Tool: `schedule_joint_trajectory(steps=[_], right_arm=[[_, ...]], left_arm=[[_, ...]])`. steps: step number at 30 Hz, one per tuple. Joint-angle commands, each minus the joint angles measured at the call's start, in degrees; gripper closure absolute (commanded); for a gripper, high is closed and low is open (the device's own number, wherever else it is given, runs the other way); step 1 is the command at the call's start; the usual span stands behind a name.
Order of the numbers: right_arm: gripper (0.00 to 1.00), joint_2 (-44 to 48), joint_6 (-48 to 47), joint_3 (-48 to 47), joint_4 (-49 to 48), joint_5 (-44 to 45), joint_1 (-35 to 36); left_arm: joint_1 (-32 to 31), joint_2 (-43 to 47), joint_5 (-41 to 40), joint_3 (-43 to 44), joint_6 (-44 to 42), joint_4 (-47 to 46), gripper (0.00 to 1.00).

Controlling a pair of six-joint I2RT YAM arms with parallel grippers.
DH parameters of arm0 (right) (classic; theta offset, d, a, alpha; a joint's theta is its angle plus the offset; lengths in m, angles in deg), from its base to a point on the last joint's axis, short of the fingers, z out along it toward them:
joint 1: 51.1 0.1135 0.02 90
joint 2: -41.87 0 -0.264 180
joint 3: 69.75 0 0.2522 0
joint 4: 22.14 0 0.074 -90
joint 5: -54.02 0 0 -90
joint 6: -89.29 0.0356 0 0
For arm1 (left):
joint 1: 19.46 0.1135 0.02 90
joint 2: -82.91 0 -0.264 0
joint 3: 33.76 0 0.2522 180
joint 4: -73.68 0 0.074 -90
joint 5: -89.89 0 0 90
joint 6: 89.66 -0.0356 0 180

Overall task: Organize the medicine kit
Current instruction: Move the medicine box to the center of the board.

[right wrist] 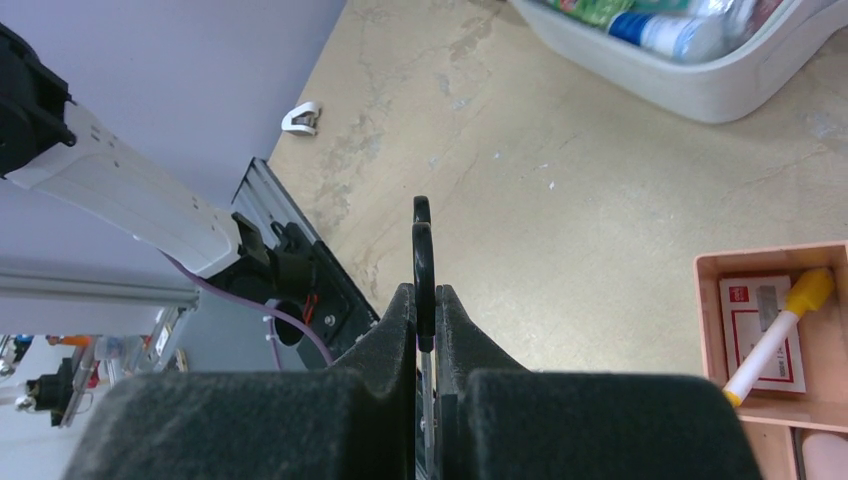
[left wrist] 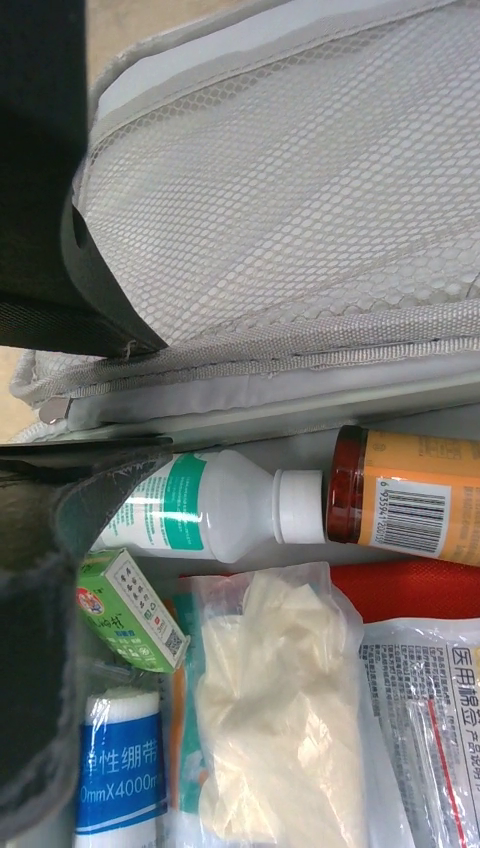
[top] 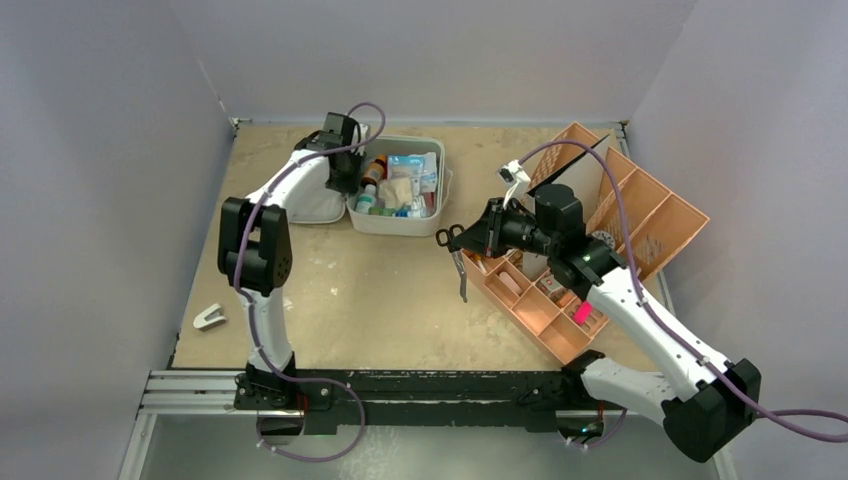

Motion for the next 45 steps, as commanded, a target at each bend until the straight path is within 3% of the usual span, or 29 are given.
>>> schedule_joint_trajectory(steps=[1,14,20,23,33,40,45], right_arm=[[1.0,2.8,0.0,-2.0,0.2,1.4,0.0],[1.0,4.8,2.7,-1.2,1.6,0.9,0.4],[1.0,5.7,4.0,0.3,2.1,2.7,1.5],[1.0,5.9,4.5,0.4,2.2,4.8,3.6],[1.0,-0.8,4.6,-1.9,-1.6,13.4,10.2],[1.0,-8.5,4.5,-5.3,-6.6,18.7,10.9],[1.0,-15.8,3.3,-9.3,-9.0,22.0,10.9]], left_arm=[[0.1,6.8,3.5,-3.2,2.2,7.6,0.74],[-0.4,28.1,7.6,-27.4,13.0,11.2,0.74],[-0.9,40.2,10.5,-37.9,18.6,9.8,0.7],[-0.9,45.3,11.7,-41.1,20.9,9.0,0.64],[-0.9,53.4,23.5,-38.9,22.3,0.2,0.61],[-0.5,46.5,27.8,-36.6,21.2,-4.4,0.65],[3.2,46.1,32.0,-38.6,22.8,-10.8,0.63]])
